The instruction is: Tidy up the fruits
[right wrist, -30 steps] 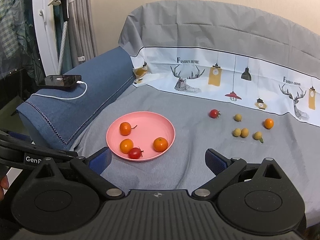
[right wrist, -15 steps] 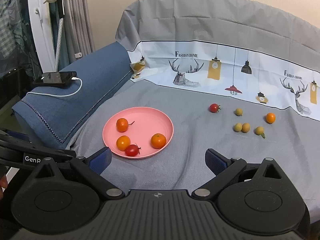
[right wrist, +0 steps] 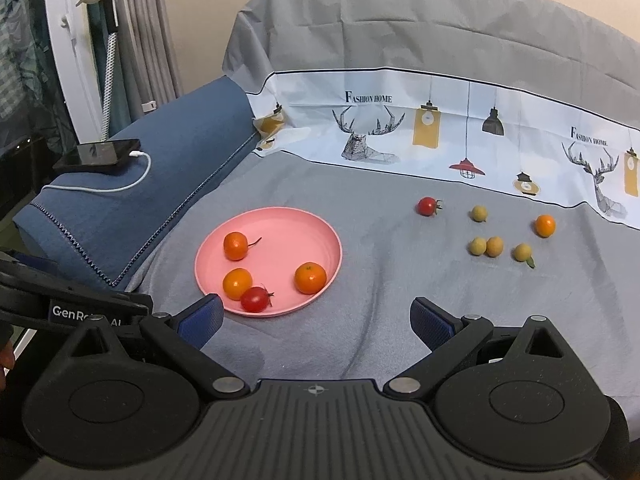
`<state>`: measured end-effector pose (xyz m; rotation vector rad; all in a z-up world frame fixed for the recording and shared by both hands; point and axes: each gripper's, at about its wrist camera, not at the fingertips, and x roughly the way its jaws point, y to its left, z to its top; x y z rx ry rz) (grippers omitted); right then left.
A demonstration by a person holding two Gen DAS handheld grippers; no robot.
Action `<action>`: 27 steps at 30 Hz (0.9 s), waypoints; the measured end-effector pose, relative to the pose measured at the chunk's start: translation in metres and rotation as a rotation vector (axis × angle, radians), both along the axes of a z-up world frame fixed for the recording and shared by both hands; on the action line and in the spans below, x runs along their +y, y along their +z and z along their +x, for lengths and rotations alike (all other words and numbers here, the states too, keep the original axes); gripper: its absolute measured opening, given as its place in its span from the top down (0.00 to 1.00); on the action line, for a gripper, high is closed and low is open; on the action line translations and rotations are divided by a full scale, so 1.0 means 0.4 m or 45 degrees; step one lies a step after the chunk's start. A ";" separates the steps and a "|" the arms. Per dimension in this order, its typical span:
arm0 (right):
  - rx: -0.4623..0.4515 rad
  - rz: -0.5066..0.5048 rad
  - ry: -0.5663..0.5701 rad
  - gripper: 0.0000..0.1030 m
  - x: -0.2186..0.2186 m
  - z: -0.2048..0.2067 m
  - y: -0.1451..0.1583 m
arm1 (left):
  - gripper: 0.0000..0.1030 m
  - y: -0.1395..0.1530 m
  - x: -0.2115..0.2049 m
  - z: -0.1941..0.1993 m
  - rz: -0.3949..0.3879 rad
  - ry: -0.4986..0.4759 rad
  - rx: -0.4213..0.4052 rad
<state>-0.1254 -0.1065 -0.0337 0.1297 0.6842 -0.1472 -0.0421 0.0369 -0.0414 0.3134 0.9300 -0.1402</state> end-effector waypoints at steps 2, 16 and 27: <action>0.008 0.009 -0.011 0.04 -0.011 0.005 -0.007 | 0.00 -0.003 -0.011 0.013 0.004 -0.005 0.005; 0.048 0.035 -0.263 0.03 -0.204 0.049 -0.082 | 0.00 -0.027 -0.216 0.131 -0.018 -0.163 0.039; 0.039 -0.074 -0.566 0.03 -0.495 0.112 -0.217 | 0.00 -0.129 -0.536 0.281 -0.124 -0.408 0.107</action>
